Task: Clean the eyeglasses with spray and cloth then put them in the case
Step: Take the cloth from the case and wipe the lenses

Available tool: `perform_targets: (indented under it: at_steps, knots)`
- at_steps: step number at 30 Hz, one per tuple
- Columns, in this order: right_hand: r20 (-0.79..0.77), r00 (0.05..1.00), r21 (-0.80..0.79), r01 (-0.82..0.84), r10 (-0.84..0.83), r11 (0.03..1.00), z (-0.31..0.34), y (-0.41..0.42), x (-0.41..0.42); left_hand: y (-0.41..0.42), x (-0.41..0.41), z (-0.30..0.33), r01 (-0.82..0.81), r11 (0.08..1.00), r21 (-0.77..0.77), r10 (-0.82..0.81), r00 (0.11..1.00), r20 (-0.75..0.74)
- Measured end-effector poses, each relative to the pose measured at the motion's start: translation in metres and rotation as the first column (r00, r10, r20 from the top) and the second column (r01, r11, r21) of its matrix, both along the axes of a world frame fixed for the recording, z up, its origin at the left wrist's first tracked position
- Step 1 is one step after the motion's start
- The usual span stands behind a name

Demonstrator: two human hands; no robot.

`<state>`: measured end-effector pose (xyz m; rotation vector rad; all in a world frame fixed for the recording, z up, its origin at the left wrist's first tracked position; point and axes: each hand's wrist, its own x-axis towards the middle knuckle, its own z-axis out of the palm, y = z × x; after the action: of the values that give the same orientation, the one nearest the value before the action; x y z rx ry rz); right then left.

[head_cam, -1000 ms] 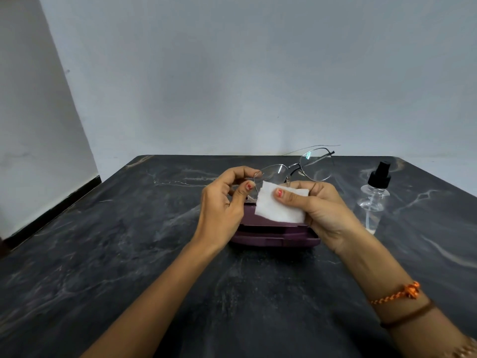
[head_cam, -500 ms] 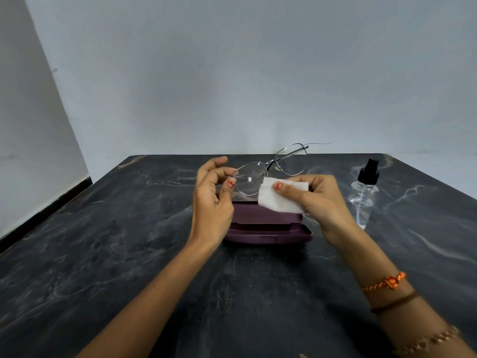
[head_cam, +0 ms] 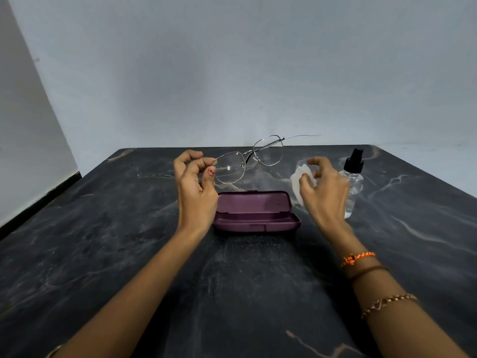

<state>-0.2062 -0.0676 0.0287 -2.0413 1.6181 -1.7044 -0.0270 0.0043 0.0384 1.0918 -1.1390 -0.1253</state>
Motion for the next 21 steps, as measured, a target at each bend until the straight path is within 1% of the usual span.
perform_targets:
  at_steps: [3,7,11,14,18,21]
  knots:
    - [-0.065,0.997,0.031,0.036,-0.034,0.999,-0.003,-0.002,-0.004,-0.002,0.001,-0.002,-0.006,1.0,-0.003,0.006,1.0,0.012]
    - [-0.073,0.997,0.148,0.032,-0.021,0.988,-0.006,-0.005,-0.007,-0.003,0.003,-0.003,-0.042,0.999,0.019,0.042,0.999,0.031]
    - [-0.206,0.978,0.224,0.068,-0.021,0.972,-0.011,-0.007,-0.007,-0.003,0.004,-0.004,-0.057,0.998,0.034,0.056,0.997,0.048]
    - [-0.288,0.957,0.244,0.104,-0.03,0.964,-0.013,-0.006,-0.008,-0.004,0.005,-0.004,-0.066,0.997,0.031,0.064,0.997,0.048]
    - [-0.329,0.944,0.256,0.116,-0.026,0.96,-0.013,-0.004,-0.006,-0.005,0.005,-0.006,-0.068,0.997,0.028,0.066,0.996,0.058]
    - [-0.391,0.92,0.285,0.128,-0.007,0.95,-0.014,-0.006,-0.004,-0.004,0.005,-0.005,-0.059,0.998,0.031,0.057,0.997,0.056]
